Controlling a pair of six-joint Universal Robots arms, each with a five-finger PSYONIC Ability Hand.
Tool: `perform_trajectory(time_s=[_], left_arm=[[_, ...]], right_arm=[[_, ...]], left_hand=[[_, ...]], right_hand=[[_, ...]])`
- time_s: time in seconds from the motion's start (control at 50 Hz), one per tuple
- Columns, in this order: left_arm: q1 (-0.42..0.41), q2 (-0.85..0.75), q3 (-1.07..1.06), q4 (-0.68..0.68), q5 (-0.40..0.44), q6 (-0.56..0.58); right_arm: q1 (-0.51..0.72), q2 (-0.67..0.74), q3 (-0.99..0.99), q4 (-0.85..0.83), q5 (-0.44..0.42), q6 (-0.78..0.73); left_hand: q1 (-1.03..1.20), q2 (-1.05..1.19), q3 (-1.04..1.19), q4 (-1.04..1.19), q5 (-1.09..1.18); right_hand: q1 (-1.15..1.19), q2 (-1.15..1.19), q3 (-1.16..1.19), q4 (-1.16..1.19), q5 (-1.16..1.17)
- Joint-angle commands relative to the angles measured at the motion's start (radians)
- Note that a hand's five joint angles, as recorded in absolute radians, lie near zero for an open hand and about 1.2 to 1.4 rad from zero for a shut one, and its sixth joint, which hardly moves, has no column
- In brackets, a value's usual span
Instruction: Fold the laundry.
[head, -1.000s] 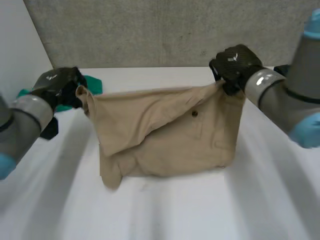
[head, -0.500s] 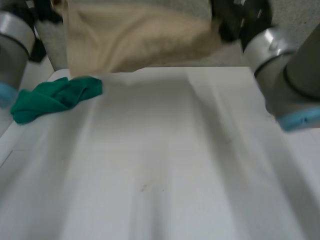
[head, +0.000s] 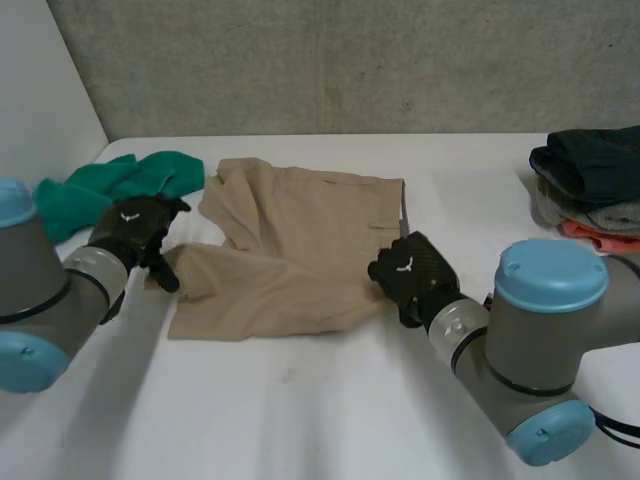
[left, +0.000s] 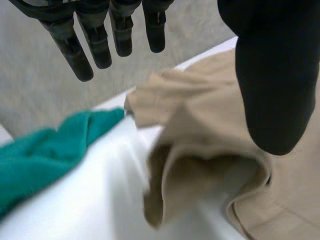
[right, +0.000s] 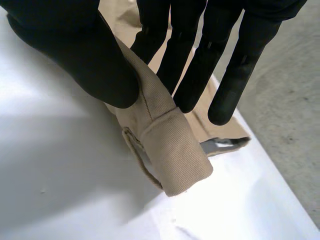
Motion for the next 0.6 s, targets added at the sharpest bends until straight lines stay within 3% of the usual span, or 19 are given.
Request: perform_trajectory(time_s=[0.02, 0.1, 0.16, 0.38, 0.6], left_arm=[[-0.022, 0.208, -0.195, 0.008, 0.052, 0.136], [-0.023, 0.214, -0.273, -0.023, 0.091, 0.183], [-0.025, 0.200, -0.309, -0.050, 0.108, 0.209], [-0.006, -0.007, -0.200, -0.026, 0.122, 0.218], [-0.017, -0.117, -0.108, 0.002, 0.099, 0.227]], right_arm=[[-0.011, -0.033, 0.017, 0.018, -0.002, 0.024], [-0.016, -0.038, 0.034, 0.021, -0.005, 0.021], [-0.014, -0.035, 0.037, 0.018, -0.004, 0.018], [-0.011, -0.015, 0.042, 0.018, -0.004, 0.018], [-0.019, -0.007, 0.045, 0.013, 0.000, 0.017]], left_hand=[[0.010, 0.008, 0.001, 0.012, 0.014], [0.142, 0.140, 0.133, 0.144, 0.146], [0.362, 0.359, 0.353, 0.364, 0.366], [0.395, 0.393, 0.386, 0.397, 0.399], [0.492, 0.489, 0.483, 0.494, 0.496]], right_hand=[[0.263, 0.210, 0.207, 0.198, 0.204], [0.263, 0.210, 0.207, 0.198, 0.204], [0.263, 0.210, 0.207, 0.198, 0.204], [0.263, 0.210, 0.207, 0.198, 0.204], [0.263, 0.210, 0.207, 0.198, 0.204]])
